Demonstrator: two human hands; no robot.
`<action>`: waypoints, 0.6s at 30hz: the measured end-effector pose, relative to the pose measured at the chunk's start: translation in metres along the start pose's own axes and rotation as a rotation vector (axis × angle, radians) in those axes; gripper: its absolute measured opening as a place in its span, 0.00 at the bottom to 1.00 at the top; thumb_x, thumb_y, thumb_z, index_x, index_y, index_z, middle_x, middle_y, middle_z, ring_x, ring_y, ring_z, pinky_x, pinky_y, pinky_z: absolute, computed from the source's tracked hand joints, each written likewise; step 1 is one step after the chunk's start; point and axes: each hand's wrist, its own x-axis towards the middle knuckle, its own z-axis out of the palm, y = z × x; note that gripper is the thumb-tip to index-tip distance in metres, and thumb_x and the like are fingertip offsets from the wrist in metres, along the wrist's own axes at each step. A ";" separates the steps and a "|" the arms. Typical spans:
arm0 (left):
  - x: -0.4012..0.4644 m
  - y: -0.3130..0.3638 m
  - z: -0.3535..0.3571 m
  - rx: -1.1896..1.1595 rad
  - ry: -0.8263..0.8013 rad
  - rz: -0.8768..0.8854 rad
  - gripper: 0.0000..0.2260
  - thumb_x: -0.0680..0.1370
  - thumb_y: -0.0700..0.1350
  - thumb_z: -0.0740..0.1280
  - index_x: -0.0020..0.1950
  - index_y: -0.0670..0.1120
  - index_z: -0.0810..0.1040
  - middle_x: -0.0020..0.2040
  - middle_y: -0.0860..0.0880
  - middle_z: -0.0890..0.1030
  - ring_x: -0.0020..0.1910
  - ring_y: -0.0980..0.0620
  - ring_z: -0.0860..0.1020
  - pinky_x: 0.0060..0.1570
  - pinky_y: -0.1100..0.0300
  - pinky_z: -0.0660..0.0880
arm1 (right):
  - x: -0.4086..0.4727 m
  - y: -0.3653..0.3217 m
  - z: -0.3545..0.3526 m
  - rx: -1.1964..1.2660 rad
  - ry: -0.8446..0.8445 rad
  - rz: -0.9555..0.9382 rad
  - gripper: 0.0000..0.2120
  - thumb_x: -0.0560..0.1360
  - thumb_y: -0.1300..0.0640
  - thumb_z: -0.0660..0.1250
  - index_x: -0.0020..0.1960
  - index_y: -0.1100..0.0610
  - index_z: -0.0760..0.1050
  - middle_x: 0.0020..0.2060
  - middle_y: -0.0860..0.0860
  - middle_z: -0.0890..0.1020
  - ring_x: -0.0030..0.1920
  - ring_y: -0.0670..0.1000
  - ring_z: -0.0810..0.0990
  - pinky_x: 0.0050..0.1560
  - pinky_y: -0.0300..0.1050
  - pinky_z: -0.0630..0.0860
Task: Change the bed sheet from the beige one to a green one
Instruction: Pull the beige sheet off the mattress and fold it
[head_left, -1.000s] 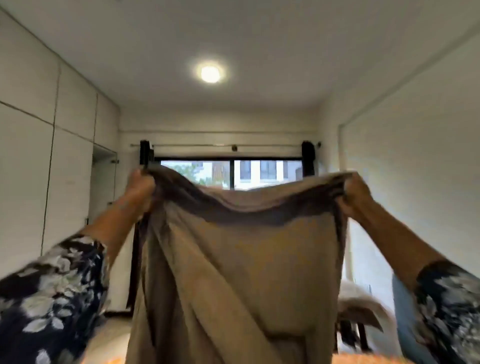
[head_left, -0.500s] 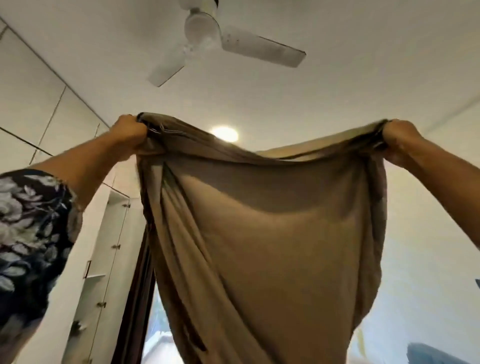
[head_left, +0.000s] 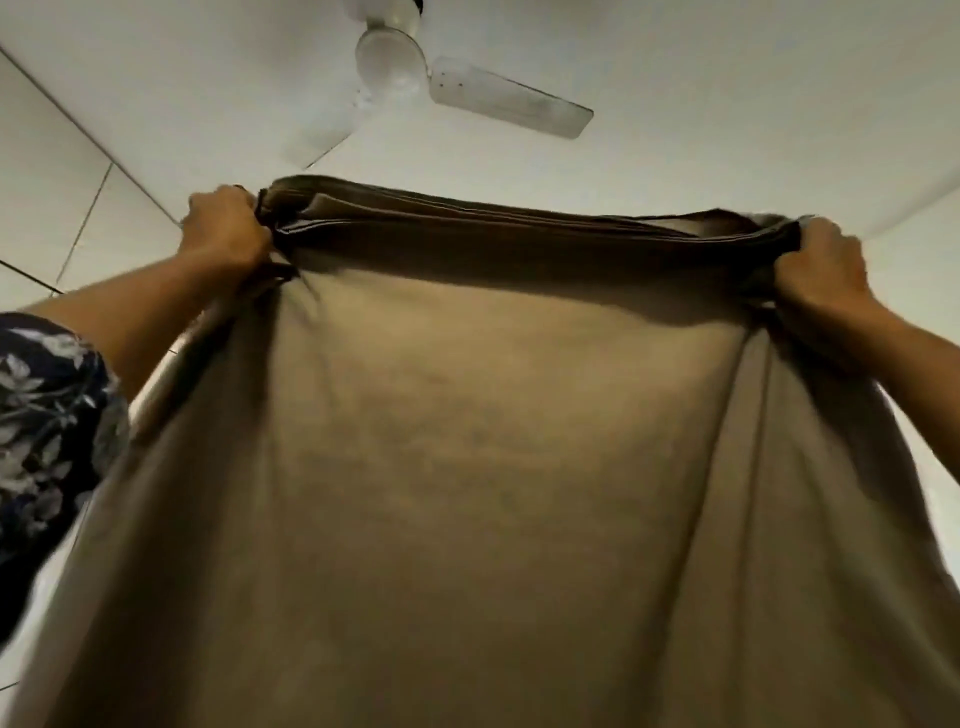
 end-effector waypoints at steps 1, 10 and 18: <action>0.000 0.000 -0.002 0.021 -0.064 -0.007 0.06 0.75 0.36 0.66 0.45 0.32 0.74 0.50 0.31 0.77 0.41 0.34 0.77 0.35 0.54 0.80 | 0.002 0.006 -0.004 -0.066 -0.096 -0.040 0.15 0.72 0.66 0.64 0.59 0.65 0.75 0.52 0.68 0.77 0.50 0.65 0.77 0.48 0.53 0.77; -0.016 -0.019 0.007 -0.051 -0.295 -0.201 0.08 0.77 0.32 0.63 0.38 0.35 0.69 0.36 0.39 0.73 0.16 0.54 0.74 0.16 0.66 0.69 | -0.009 0.035 -0.007 -0.466 -0.593 -0.129 0.08 0.67 0.67 0.63 0.29 0.62 0.72 0.22 0.58 0.76 0.24 0.55 0.73 0.28 0.41 0.68; -0.044 -0.067 0.066 0.189 -0.388 -0.138 0.05 0.73 0.33 0.67 0.38 0.33 0.76 0.35 0.37 0.77 0.31 0.43 0.76 0.20 0.62 0.74 | -0.063 0.078 0.067 -0.931 -0.903 -0.331 0.04 0.72 0.60 0.65 0.46 0.54 0.76 0.33 0.49 0.77 0.30 0.47 0.77 0.37 0.43 0.75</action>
